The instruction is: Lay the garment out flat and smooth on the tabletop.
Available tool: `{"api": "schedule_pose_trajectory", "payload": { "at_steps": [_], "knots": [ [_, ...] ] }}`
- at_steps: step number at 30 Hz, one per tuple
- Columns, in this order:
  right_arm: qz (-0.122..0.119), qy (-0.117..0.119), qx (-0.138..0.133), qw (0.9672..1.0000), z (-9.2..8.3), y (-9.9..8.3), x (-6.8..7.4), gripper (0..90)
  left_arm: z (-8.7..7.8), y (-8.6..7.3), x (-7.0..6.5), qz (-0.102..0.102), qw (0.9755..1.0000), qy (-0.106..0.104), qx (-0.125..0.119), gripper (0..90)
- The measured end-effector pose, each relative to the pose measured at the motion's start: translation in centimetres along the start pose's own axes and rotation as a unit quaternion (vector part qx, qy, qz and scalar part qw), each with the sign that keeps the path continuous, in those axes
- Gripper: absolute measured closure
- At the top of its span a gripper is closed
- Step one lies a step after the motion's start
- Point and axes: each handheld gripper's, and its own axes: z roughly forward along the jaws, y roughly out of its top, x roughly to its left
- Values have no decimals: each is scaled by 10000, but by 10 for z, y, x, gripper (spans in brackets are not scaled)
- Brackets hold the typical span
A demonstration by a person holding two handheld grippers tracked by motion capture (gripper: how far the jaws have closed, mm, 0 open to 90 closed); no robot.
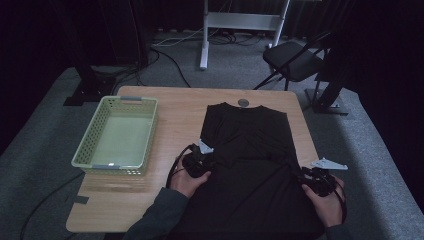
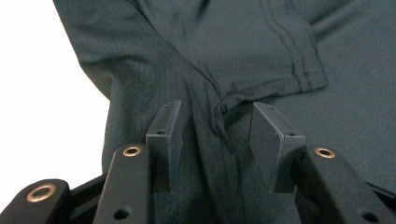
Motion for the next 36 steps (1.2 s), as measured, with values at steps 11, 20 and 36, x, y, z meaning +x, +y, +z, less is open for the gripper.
{"api": "schedule_pose_trajectory", "payload": {
  "at_steps": [11, 20, 36],
  "knots": [
    [-54, -45, 49, 10000, 6, 7, 1, 602, 4, 5, -3, 96, 9999, 107, -76, 564],
    [-146, 135, 143, 9997, 6, 11, 2, 812, 8, 13, -3, 84, 9997, 186, 151, 752],
    [-178, -40, 213, 9996, 6, 13, -7, 844, -6, 17, 19, -197, 9991, 363, 19, 841]
  ]
}}
